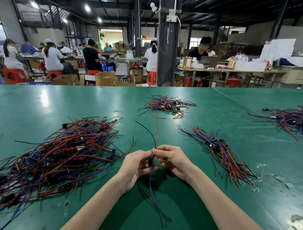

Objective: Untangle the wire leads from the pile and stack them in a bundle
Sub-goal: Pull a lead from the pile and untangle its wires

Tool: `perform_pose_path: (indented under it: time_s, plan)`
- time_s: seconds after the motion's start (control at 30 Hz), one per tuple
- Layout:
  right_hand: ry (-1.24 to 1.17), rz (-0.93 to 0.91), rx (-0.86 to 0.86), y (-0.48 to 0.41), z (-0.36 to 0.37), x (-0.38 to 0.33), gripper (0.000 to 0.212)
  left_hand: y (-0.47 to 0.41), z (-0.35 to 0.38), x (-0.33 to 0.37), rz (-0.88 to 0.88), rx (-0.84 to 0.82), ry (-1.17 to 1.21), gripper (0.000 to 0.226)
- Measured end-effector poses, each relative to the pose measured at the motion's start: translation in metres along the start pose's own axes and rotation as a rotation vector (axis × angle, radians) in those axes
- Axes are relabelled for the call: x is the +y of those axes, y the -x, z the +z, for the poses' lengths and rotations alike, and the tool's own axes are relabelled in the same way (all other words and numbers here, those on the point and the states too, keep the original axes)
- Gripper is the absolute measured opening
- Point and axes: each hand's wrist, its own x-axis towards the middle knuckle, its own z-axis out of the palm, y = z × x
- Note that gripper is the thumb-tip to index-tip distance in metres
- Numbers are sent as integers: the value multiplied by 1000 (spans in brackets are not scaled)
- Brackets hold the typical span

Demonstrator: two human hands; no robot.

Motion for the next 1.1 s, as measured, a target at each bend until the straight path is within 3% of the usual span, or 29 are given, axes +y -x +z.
perform_pose_path:
  time_s: [0.3, 0.47, 0.67, 0.93, 1.1]
  plan:
    - [-23, 38, -59, 2, 2, 0, 6, 2, -7, 6, -109, -163, -36, 15]
    - [26, 65, -86, 1, 4, -1, 6, 2, -4, 8, -139, -172, -33, 14]
    - [-24, -13, 82, -4, 0, -1, 8, 4, -4, 7, -135, -134, -100, 19]
    - [-84, -73, 353, -13, -14, -8, 9, 4, -4, 1, -103, -231, -126, 31]
    - [-99, -70, 466, -16, -25, -11, 10, 7, 0, -1, 8, -225, -189, 25]
